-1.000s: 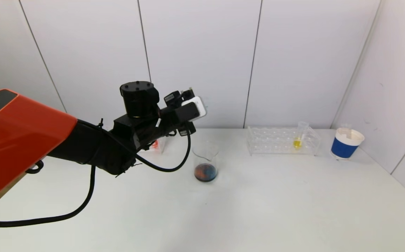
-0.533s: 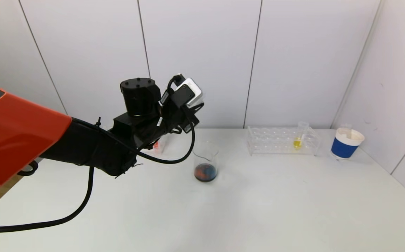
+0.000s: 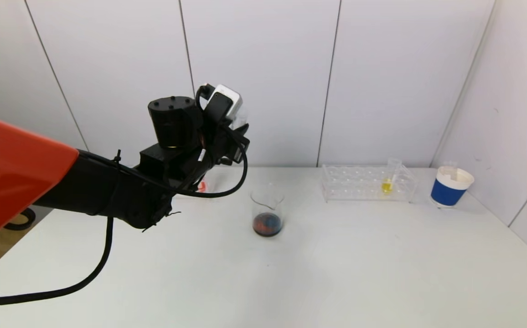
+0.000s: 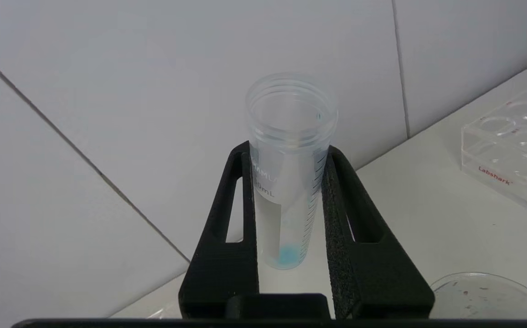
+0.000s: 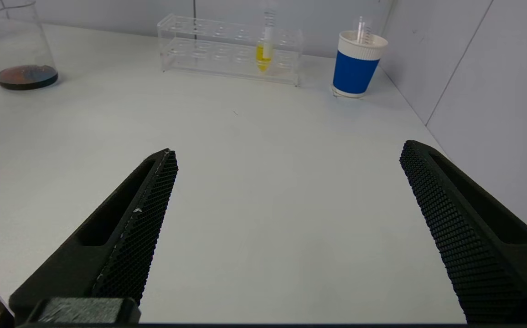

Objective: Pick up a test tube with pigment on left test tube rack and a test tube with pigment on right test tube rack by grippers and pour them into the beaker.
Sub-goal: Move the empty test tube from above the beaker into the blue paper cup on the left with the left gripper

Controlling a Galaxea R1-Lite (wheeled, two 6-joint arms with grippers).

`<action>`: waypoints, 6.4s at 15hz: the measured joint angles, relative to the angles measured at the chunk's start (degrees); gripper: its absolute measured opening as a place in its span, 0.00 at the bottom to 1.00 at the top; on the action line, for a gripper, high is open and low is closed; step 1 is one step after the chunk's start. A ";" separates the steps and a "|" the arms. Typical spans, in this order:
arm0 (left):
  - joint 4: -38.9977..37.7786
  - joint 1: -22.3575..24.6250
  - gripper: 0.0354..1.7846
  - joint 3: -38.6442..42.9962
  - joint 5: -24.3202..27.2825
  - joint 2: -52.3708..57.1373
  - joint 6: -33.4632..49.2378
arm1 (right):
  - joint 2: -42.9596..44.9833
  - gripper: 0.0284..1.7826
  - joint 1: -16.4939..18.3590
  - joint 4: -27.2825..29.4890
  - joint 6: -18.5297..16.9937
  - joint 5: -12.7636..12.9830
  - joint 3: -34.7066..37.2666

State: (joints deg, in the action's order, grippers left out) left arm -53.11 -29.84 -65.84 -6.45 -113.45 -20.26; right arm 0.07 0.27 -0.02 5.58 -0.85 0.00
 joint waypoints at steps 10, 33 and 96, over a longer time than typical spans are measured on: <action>-2.06 0.96 0.23 -1.07 -14.02 -0.04 7.12 | -0.02 0.99 0.00 0.00 0.00 0.00 0.00; 26.51 16.98 0.23 -4.08 -14.34 25.51 11.39 | 0.00 0.99 0.00 0.02 0.00 0.00 0.00; 6.07 50.18 0.23 -3.50 17.27 -7.56 17.54 | 0.00 0.99 0.00 0.02 0.00 0.00 0.00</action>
State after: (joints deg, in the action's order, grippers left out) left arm -47.04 20.33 -69.34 10.83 -121.00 -2.72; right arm 0.07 0.27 0.00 5.58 -0.85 0.00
